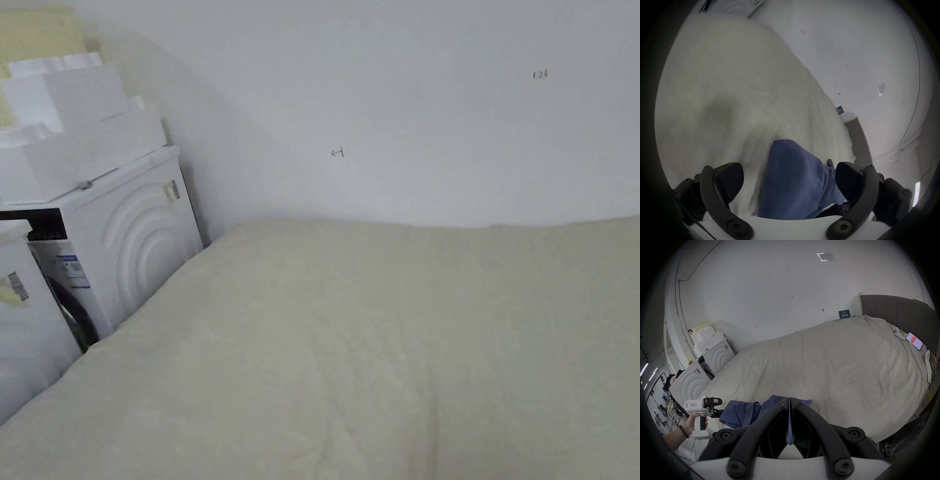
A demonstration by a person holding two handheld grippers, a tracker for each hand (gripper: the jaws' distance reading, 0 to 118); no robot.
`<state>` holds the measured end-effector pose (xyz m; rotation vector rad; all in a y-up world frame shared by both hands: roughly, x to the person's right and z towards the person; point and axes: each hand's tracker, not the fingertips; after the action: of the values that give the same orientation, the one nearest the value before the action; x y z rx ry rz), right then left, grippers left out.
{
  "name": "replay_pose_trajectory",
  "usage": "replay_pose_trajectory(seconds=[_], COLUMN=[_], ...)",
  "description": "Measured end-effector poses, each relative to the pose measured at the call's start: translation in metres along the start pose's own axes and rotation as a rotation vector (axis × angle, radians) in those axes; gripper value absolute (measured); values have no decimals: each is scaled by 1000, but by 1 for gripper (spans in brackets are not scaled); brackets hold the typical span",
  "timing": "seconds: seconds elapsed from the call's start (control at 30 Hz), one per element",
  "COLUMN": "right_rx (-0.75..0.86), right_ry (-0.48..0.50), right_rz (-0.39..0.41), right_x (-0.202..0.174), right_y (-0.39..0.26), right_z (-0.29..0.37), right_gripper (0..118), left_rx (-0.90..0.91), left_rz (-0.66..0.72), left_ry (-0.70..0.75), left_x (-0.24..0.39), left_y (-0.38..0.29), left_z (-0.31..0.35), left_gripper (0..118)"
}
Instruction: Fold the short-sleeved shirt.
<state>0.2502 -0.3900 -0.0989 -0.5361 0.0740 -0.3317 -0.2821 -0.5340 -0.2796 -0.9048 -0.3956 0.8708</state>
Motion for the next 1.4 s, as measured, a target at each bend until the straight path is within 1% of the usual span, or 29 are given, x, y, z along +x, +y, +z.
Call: replay_pose_trajectory(seconds=[0.03,0.07,0.1,0.13,0.17,0.2,0.23,0.27,0.3,0.37,0.4,0.47,0.5,0.53,0.57,0.6,0.67,0.7,0.73,0.77,0.87,0.93,1.0,1.03,1.13,1.2,1.27,1.33,1.4], right_rx=[-1,-1,2,6,5,3,4,4,1,0,-1,-3,-8,-7,-1,4,11,9,5,6,-4,-13,-21,-22,-17,-11,-8,-9,-13], right_ry=[-5,-8,-11,-14,-16,-21,-27,-33,-37,-42,-39,-38,-28,-26,-26,-25,-26,-19,-13,-11,5,10,13,12,3,-10,-27,-41,-63], right_rz=[-9,-15,-22,-30,-40,-47,-51,-54,-58,-63,-63,-65,-65,-63,-58,-52,-53,-55,-56,-55,-57,-62,-61,-58,-65,-80,-98,-105,-103], right_x=[1,3,5,7,9,10,11,11,12,13,13,13,12,11,9,8,7,7,7,6,9,10,10,10,14,18,20,24,27], right_y=[-1,-2,-3,-3,-3,-2,-3,-3,-4,-5,-5,-5,-4,-4,-4,-3,-1,0,1,0,-2,-4,-5,-5,-7,-9,-11,-16,-20], right_z=[1,2,4,6,6,6,6,5,5,6,8,8,8,7,5,4,-1,-5,-8,-11,-20,-22,-21,-20,-12,-7,-2,1,3], right_gripper=[1,1,1,1,1,1,1,1,1,1,1,1,1,1,1,1,1,1,1,1,1,1,1,1,1,1,1,1,1], left_rx=[-4,25,26,-25,-93,-98,-90,-97,-91,-34,-14,3,45,71,143,147,187,170,153,137,128,126,118,94,38,-43,-128,-190,-205], left_rz=[0,-42,-91,-65,-7,-6,-57,-85,-70,41,78,67,105,126,147,152,4,-102,-165,-239,-369,-436,-501,-566,-693,-785,-811,-791,-784], left_ry=[-4,13,-16,-70,-127,-81,-47,-24,-24,-72,-89,-68,-67,-104,-93,-104,3,117,205,263,311,308,389,399,415,415,406,334,424], left_x=[1,8,17,20,20,23,24,23,15,6,6,7,6,-2,-7,-10,-5,2,8,15,50,88,128,144,182,192,196,194,189], left_y=[-4,-8,-10,-11,-14,-19,-23,-25,-27,-24,-22,-14,-6,7,19,31,53,63,70,74,63,42,10,-7,-56,-82,-104,-118,-125], left_z=[-9,-8,-7,-8,-15,-19,-22,-25,-29,-23,-17,-6,3,16,31,42,69,83,92,99,103,93,69,54,0,-38,-69,-93,-114], left_gripper=[114,114,113,102,86,72,49,33,27,22,20,16,15,14,14,14,14,14,14,14,14,14,14,14,14,14,14,15,19])
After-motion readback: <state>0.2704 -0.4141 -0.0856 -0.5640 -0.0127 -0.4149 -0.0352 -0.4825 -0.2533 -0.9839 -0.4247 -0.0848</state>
